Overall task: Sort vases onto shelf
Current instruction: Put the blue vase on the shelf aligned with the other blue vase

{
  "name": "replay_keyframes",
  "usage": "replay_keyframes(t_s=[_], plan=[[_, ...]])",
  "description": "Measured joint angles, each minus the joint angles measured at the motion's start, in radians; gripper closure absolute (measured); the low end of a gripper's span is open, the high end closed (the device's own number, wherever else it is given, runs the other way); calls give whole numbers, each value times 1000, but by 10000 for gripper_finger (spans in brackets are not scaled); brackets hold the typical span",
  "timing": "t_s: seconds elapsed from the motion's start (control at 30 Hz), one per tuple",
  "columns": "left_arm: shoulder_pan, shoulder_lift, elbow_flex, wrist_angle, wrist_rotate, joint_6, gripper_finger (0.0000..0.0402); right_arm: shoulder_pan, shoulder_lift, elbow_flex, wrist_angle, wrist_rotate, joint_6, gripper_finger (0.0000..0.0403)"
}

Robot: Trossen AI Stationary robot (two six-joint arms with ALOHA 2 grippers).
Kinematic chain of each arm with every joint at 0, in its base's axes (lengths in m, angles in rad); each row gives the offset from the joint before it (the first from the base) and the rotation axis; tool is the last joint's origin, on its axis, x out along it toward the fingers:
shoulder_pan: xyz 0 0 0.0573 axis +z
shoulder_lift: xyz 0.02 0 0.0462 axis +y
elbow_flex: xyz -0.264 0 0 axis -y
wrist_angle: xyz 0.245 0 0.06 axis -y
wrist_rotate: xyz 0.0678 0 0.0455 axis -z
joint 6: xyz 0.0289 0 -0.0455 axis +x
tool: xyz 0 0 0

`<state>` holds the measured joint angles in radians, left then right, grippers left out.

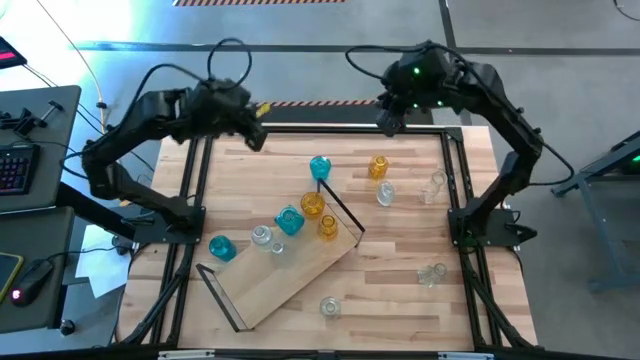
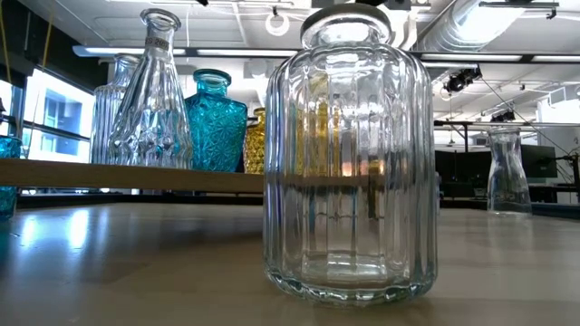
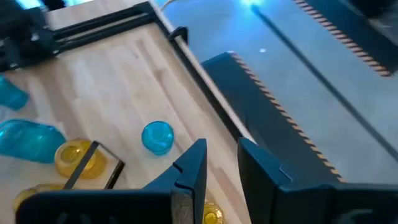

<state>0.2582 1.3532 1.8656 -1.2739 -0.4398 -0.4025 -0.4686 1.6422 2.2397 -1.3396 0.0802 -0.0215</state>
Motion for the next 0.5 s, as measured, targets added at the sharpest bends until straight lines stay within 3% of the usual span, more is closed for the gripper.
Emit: replay_keyframes(t_s=[0.13,0.3,0.5], plan=[[-111,-15,0,-112,-47,-125,261,-57,19,-98,77,-155,-44,330],[-241,-19,-1,-305,-135,-345,261,-100,22,-336,234,-373,-49,330],[-365,-62,-54,-291,-168,-494,261,-124,22,-558,338,-457,-44,330]])
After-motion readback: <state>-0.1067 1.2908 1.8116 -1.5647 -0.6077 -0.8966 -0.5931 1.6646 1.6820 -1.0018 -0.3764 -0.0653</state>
